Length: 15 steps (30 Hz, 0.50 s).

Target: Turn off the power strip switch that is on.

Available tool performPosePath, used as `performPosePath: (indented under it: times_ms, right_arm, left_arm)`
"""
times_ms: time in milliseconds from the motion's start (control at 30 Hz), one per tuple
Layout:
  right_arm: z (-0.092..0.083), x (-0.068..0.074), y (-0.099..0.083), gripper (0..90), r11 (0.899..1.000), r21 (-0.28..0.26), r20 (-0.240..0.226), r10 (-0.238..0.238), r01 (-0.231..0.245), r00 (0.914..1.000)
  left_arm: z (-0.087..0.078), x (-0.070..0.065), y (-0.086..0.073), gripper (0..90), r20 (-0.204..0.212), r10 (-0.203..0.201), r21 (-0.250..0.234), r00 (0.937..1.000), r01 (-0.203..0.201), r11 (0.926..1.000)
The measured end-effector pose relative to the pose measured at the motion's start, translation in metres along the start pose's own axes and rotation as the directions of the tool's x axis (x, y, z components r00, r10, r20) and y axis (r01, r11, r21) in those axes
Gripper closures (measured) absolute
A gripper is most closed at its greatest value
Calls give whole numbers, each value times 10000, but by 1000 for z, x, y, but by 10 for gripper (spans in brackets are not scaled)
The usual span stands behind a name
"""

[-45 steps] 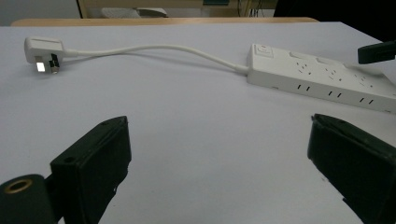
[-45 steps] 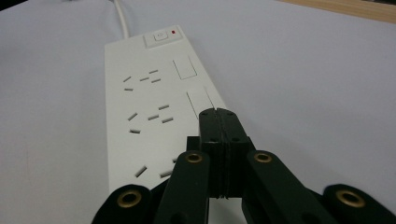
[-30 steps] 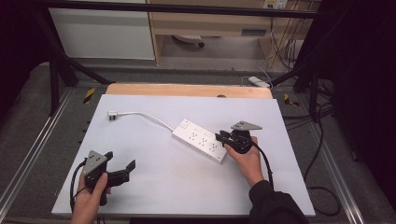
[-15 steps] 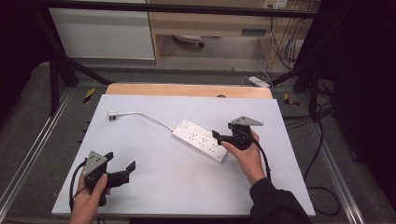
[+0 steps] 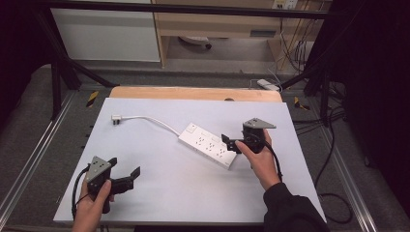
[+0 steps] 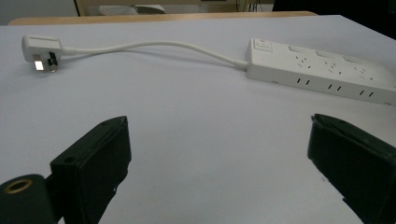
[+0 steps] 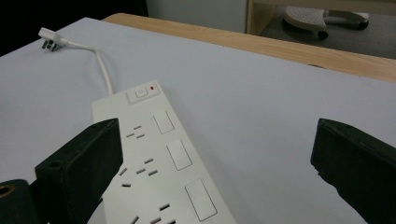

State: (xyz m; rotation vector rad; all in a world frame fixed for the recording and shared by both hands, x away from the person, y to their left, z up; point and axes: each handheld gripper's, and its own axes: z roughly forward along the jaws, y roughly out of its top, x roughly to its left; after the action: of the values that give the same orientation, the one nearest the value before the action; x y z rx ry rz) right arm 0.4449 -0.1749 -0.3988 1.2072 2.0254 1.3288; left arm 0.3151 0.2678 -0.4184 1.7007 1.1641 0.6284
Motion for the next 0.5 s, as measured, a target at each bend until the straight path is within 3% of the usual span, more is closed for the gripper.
performPosePath:
  times_ms: [500]
  right_arm:
    - [-22,-5,5,42,9990,-446,-178,-3,-4,9998]
  left_arm:
    - [0,0,0,62,71,101,101,9999,-102,9999]
